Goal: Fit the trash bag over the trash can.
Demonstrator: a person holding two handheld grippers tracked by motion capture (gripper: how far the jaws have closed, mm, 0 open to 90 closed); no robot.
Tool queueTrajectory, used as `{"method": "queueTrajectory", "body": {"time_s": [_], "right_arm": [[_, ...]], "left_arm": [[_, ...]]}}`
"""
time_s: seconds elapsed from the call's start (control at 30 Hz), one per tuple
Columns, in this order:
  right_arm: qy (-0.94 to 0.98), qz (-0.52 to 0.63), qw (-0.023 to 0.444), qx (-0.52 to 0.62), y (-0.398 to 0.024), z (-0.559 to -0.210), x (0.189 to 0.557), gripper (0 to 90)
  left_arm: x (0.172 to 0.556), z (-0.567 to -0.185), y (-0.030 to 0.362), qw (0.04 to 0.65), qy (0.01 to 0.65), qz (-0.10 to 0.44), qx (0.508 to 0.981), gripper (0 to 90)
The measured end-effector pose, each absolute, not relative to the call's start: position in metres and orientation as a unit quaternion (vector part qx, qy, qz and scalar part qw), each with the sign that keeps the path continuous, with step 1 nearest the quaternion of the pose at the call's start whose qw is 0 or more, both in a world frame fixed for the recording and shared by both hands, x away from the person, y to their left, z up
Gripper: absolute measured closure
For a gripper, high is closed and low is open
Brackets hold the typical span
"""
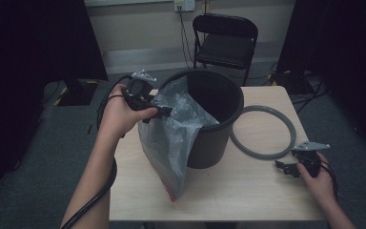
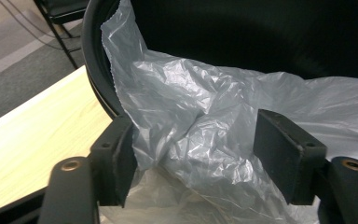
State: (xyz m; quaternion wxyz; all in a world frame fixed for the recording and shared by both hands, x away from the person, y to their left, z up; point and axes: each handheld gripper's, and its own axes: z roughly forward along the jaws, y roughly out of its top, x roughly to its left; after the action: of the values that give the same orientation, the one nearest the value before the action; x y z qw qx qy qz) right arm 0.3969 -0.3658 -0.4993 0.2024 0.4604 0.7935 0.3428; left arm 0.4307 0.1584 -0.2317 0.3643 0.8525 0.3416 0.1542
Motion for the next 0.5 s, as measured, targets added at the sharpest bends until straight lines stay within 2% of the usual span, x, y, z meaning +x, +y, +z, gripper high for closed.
{"method": "queueTrajectory", "body": {"time_s": [0.13, 0.23, 0.3, 0.37, 0.43, 0.5], "right_arm": [[0.793, 0.343, 0.202, 0.460, -0.366, -0.499, 0.397, 11.3], [0.793, 0.343, 0.202, 0.460, -0.366, -0.499, 0.397, 11.3], [0.793, 0.343, 0.202, 0.460, -0.366, -0.499, 0.397, 11.3], [0.793, 0.343, 0.203, 0.460, -0.366, -0.499, 0.397, 11.3], [0.793, 0.343, 0.203, 0.460, -0.366, -0.499, 0.397, 11.3], [0.793, 0.343, 0.202, 0.460, -0.366, -0.499, 0.397, 11.3]], "left_arm": [[0.428, -0.227, 0.154, 0.346, 0.343, 0.170, 0.857, 39.4], [0.424, -0.223, 0.149, 0.328, 0.335, 0.186, 0.863, 50.3], [0.421, -0.220, 0.144, 0.312, 0.321, 0.199, 0.872, 53.7], [0.420, -0.219, 0.140, 0.303, 0.309, 0.209, 0.877, 64.4], [0.420, -0.218, 0.138, 0.299, 0.305, 0.208, 0.880, 69.3], [0.421, -0.220, 0.136, 0.307, 0.302, 0.189, 0.883, 78.3]]}}
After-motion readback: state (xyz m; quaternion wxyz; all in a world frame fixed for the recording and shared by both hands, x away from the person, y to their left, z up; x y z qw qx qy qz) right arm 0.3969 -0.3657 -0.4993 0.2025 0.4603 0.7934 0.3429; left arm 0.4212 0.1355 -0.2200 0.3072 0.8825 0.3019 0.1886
